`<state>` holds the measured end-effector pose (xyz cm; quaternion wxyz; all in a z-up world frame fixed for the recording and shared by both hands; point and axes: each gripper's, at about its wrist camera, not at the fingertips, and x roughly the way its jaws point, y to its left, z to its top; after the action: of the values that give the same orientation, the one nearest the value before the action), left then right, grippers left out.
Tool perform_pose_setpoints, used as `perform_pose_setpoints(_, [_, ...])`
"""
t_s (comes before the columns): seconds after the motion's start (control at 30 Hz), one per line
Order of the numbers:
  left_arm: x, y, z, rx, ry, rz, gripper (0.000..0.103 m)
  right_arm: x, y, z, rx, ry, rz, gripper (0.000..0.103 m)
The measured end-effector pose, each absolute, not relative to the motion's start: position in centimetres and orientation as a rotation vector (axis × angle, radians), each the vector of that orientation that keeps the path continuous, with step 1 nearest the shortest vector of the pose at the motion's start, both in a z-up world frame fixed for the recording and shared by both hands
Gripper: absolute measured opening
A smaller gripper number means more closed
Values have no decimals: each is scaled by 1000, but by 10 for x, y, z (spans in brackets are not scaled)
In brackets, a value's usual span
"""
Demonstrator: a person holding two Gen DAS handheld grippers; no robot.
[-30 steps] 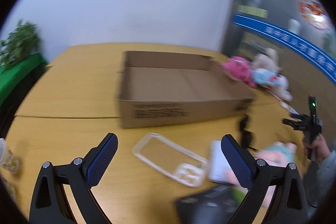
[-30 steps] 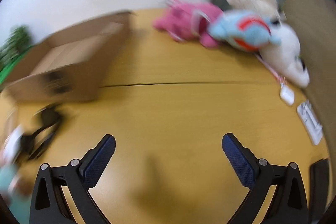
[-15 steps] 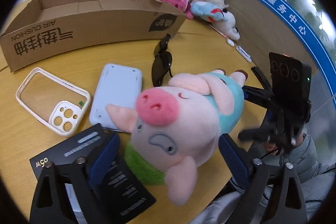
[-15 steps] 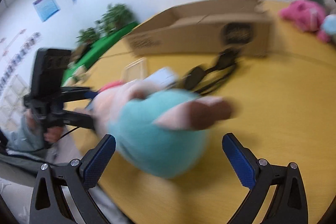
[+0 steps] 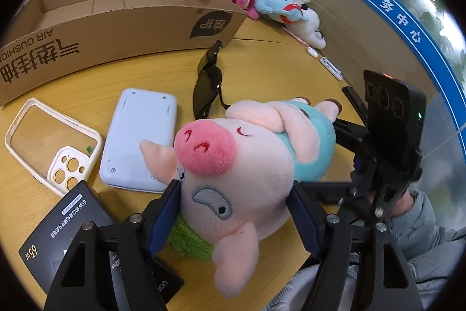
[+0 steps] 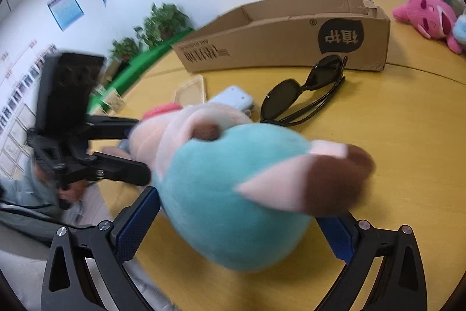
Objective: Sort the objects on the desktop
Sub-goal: 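Lift the pig plush with both grippers and carry it over the cardboard box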
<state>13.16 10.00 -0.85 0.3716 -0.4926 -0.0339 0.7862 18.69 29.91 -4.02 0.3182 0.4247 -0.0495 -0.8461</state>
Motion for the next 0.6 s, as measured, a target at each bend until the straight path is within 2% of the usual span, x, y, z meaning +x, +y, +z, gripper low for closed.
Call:
perform_pose_setpoints(0.07, [131,96,-7,-1260,-120,2009,65,185,294,-40,1108,-124,-2246,101])
perform_pose_setpoints(0.13, [133,97,-1,-1242,-91,2015,63,188,294,-37,1097,-133,-2262,92])
perform_pose_setpoints(0.27, [134,89,35,-1119,-77,2065,63,195,285,-13,1035,-78,-2344,90])
perform_pose_setpoints(0.37, [129,75,84,-952,-53,2169,63,188,279,26,900,-89,-2403,90])
perform_pose_setpoints(0.6, [91,42,200,-563,8,2345,63,136,247,148,488,47,-2468,90])
